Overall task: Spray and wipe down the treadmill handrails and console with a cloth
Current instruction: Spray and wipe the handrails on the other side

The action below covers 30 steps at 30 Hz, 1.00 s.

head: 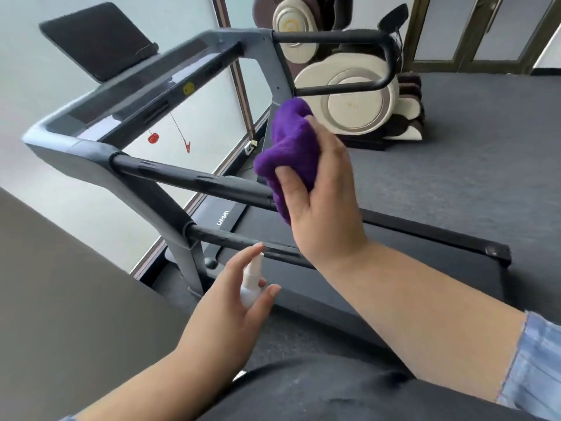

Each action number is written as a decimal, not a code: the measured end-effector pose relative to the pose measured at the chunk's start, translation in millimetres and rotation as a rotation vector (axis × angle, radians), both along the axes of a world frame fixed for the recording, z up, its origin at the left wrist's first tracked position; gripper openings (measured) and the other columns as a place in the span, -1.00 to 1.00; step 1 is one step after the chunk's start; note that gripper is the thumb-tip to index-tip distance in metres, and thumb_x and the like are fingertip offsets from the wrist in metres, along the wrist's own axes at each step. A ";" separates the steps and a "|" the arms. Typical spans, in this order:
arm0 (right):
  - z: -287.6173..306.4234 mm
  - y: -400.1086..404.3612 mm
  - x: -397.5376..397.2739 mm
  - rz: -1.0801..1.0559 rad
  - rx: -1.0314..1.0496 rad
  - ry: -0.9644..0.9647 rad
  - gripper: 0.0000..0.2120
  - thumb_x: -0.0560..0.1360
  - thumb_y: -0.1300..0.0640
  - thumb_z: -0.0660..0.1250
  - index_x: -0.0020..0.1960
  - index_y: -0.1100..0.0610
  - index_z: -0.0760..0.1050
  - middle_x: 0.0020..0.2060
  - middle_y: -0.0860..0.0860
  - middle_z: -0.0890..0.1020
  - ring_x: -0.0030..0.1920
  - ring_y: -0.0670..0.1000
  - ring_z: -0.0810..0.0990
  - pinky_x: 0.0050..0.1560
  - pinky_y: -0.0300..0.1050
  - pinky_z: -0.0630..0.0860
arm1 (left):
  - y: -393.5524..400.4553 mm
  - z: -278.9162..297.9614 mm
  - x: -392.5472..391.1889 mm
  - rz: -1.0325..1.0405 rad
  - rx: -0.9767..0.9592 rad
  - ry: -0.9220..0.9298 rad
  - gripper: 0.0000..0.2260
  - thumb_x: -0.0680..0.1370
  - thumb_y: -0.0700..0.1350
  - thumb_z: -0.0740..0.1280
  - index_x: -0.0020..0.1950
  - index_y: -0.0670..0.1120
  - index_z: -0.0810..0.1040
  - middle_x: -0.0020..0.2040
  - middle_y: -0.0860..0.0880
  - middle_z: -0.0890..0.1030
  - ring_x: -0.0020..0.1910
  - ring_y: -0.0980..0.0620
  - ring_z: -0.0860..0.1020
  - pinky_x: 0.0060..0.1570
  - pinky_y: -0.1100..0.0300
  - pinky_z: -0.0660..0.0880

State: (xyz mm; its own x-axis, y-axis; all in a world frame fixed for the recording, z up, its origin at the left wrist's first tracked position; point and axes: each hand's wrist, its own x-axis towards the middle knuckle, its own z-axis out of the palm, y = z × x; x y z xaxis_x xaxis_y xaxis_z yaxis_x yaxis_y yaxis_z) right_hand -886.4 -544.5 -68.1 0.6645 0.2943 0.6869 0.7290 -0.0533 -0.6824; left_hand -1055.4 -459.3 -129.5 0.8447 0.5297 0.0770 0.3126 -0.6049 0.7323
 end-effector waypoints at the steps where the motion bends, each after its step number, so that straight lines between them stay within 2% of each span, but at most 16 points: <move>1: 3.4 13.4 3.6 0.031 -0.207 -0.063 -0.46 0.60 -0.11 0.24 0.49 0.14 0.31 0.39 0.10 0.45 0.38 0.11 0.42 0.41 0.03 0.33 | 0.6 0.1 -0.8 0.012 0.005 -0.001 -0.53 0.46 0.25 0.31 0.29 0.59 0.21 0.02 0.33 0.56 -0.11 0.29 0.56 -0.21 0.24 0.41; 4: -3.3 51.3 9.4 0.001 -0.902 -0.253 -0.54 0.60 -0.11 0.26 0.44 -0.01 0.30 0.37 0.08 0.43 0.30 0.17 0.42 0.23 0.16 0.38 | 1.0 -0.3 -3.6 0.035 0.004 -0.017 -0.54 0.46 0.25 0.31 0.28 0.58 0.22 0.01 0.31 0.58 -0.14 0.29 0.57 -0.22 0.25 0.42; 6: -9.4 63.6 12.7 -0.059 -1.059 -0.338 -0.55 0.60 -0.08 0.27 0.42 -0.02 0.24 0.33 0.11 0.42 0.24 0.19 0.45 0.14 0.14 0.39 | 1.9 -1.1 -6.0 0.040 0.003 -0.029 -0.54 0.47 0.24 0.31 0.29 0.56 0.23 0.00 0.30 0.58 -0.18 0.26 0.58 -0.25 0.25 0.42; 10: -5.9 66.3 26.9 -0.018 -1.011 -0.246 -0.47 0.58 -0.24 0.24 0.44 -0.06 0.19 0.16 0.11 0.53 0.11 0.23 0.56 -0.05 0.13 0.42 | 5.7 -3.6 -7.3 0.041 0.029 -0.026 -0.54 0.47 0.24 0.31 0.29 0.54 0.24 0.00 0.30 0.58 -0.20 0.25 0.58 -0.27 0.28 0.40; 12: -5.6 56.3 35.8 0.007 -0.996 -0.161 -0.49 0.56 -0.29 0.23 0.41 -0.10 0.25 0.08 0.08 0.57 0.05 0.22 0.60 -0.15 0.08 0.41 | 6.8 -4.0 -4.9 0.037 0.026 -0.030 -0.54 0.47 0.24 0.31 0.30 0.54 0.24 0.00 0.29 0.58 -0.20 0.24 0.58 -0.27 0.28 0.40; 14: -6.1 36.1 42.2 0.027 -0.945 -0.045 -0.52 0.54 -0.33 0.21 0.36 -0.14 0.32 0.06 0.05 0.60 0.04 0.21 0.61 -0.16 0.04 0.42 | 7.9 -3.0 -2.0 0.018 0.016 -0.030 -0.55 0.46 0.29 0.29 0.31 0.53 0.24 -0.01 0.28 0.58 -0.21 0.23 0.58 -0.26 0.28 0.40; 16: -11.3 11.9 41.5 0.022 -0.911 -0.016 -0.48 0.53 -0.36 0.20 0.40 -0.17 0.33 0.10 0.02 0.60 0.08 0.18 0.60 -0.10 0.04 0.46 | 11.2 -0.9 0.9 0.000 0.004 -0.029 -0.54 0.44 0.33 0.25 0.31 0.53 0.23 0.00 0.27 0.59 -0.24 0.23 0.57 -0.26 0.28 0.40; 19: -23.9 -16.4 36.2 0.016 -0.869 0.004 -0.36 0.48 -0.36 0.17 0.49 -0.11 0.31 0.24 0.00 0.57 0.20 0.14 0.55 0.14 0.08 0.50 | 21.3 1.5 3.8 -0.009 0.004 -0.027 -0.55 0.45 0.31 0.28 0.29 0.54 0.24 -0.01 0.26 0.59 -0.27 0.22 0.57 -0.27 0.26 0.41; 22: -29.9 -24.9 30.8 -0.013 -0.829 0.054 -0.31 0.47 -0.34 0.20 0.50 -0.04 0.32 0.31 0.00 0.54 0.25 0.13 0.54 0.22 0.10 0.49 | 32.4 4.8 4.1 -0.010 0.032 -0.029 -0.56 0.48 0.25 0.32 0.28 0.55 0.24 -0.02 0.28 0.59 -0.24 0.23 0.58 -0.26 0.27 0.41; 26: -18.2 2.7 27.6 -0.088 -0.878 -0.089 -0.37 0.48 -0.33 0.23 0.42 0.00 0.39 0.20 0.02 0.58 0.11 0.17 0.59 0.07 0.11 0.55 | 44.3 7.8 6.2 -0.027 0.014 -0.059 -0.55 0.43 0.31 0.28 0.28 0.54 0.26 -0.01 0.28 0.59 -0.18 0.21 0.60 -0.20 0.26 0.43; 30: -7.8 61.8 26.4 -0.101 -1.048 -0.300 -0.43 0.54 -0.33 0.23 0.37 0.03 0.34 0.11 0.05 0.59 0.06 0.15 0.60 -0.13 0.03 0.43 | 46.1 5.5 14.5 -0.071 0.018 -0.087 -0.55 0.46 0.23 0.31 0.29 0.52 0.26 -0.02 0.25 0.59 -0.18 0.17 0.59 -0.21 0.33 0.43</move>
